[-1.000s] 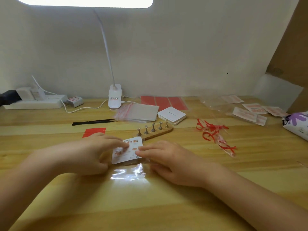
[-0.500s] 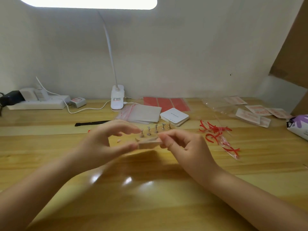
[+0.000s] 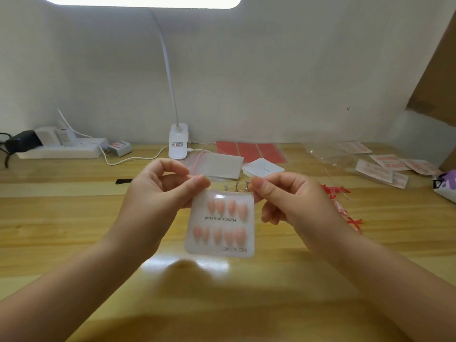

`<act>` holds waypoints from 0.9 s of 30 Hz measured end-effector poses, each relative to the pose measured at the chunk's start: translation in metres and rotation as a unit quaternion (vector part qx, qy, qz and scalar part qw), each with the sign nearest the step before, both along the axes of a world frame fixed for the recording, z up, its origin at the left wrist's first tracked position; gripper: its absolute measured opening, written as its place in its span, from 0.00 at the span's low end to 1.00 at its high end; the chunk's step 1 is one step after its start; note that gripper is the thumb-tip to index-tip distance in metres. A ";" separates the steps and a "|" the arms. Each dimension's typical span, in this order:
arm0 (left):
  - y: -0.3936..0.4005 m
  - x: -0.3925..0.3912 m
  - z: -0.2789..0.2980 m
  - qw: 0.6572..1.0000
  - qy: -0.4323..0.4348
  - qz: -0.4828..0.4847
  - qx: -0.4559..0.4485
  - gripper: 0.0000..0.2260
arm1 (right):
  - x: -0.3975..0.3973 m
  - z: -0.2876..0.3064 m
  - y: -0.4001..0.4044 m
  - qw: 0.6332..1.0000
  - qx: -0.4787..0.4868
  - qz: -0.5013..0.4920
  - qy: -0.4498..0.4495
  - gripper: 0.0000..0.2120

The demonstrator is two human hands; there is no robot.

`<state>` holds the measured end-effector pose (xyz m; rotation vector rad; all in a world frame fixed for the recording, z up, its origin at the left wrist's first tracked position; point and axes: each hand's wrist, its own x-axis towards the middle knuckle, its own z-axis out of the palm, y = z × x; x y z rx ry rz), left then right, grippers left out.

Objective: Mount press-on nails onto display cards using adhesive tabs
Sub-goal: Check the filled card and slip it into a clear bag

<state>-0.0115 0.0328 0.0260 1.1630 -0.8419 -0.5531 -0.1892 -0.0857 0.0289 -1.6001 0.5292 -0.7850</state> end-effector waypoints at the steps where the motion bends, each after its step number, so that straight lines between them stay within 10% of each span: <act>1: 0.001 -0.001 0.001 1.000 0.002 0.001 -0.015 0.18 | 0.000 0.001 0.000 1.000 0.001 0.001 -0.001 0.14; 16: 0.004 -0.004 0.008 0.988 -0.148 0.013 -0.042 0.07 | -0.011 0.006 0.005 0.970 -0.238 -0.042 -0.018 0.09; 27: 0.004 -0.005 0.006 0.987 -0.162 -0.008 -0.005 0.08 | -0.017 0.005 -0.001 0.982 -0.183 -0.031 -0.017 0.08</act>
